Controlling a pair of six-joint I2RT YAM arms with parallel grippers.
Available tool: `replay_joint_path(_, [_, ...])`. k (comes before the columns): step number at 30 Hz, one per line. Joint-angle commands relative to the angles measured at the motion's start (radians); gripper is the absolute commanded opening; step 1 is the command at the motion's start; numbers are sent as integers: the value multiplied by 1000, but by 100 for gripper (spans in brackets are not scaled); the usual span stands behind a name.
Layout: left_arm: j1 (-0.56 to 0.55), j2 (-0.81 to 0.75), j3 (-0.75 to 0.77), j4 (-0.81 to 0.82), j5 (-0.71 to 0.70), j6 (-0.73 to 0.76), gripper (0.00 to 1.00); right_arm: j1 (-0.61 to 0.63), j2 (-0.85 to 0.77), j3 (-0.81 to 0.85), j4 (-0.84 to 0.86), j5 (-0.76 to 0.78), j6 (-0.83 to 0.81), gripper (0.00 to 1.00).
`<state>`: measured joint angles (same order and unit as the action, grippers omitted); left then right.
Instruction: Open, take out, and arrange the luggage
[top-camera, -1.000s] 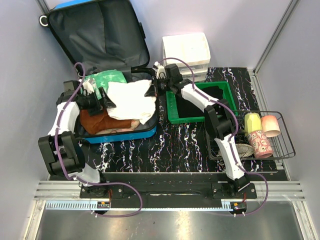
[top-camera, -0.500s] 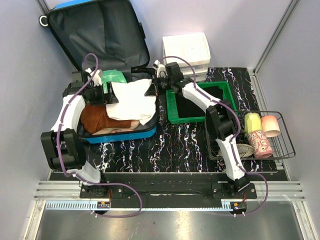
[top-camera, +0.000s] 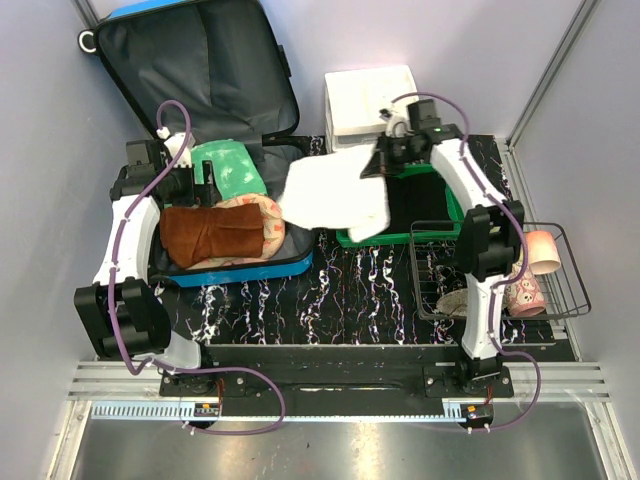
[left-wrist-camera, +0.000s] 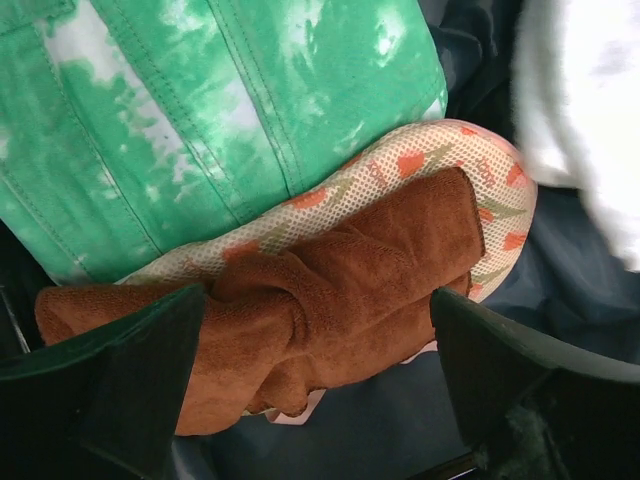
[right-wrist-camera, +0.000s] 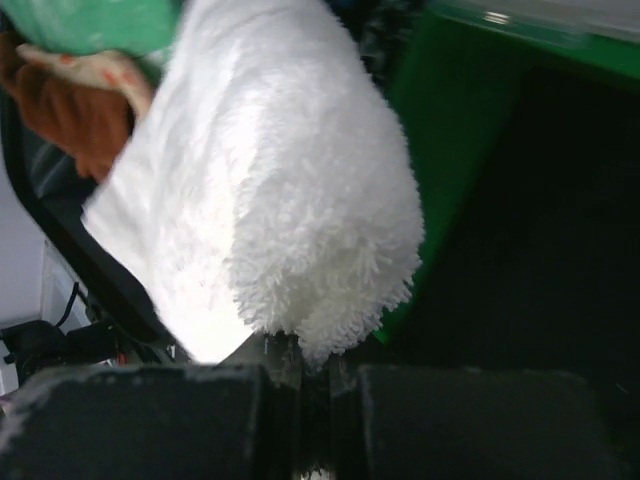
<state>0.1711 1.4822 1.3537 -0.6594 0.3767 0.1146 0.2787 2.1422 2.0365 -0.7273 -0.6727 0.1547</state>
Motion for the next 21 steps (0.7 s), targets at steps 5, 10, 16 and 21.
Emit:
replay_joint_path(5, [2,1,58,-16,45,80,99,-265,57,102,-262,96,-406,0])
replay_joint_path(10, [4,27,84,-60,67,117,99,-354,209,215,-345,137,-561,0])
replay_joint_path(16, [4,33,99,-112,109,201,99,-357,327,381,-373,180,-560,50])
replay_joint_path(21, [5,33,137,-258,178,415,99,-363,244,390,-371,219,-525,92])
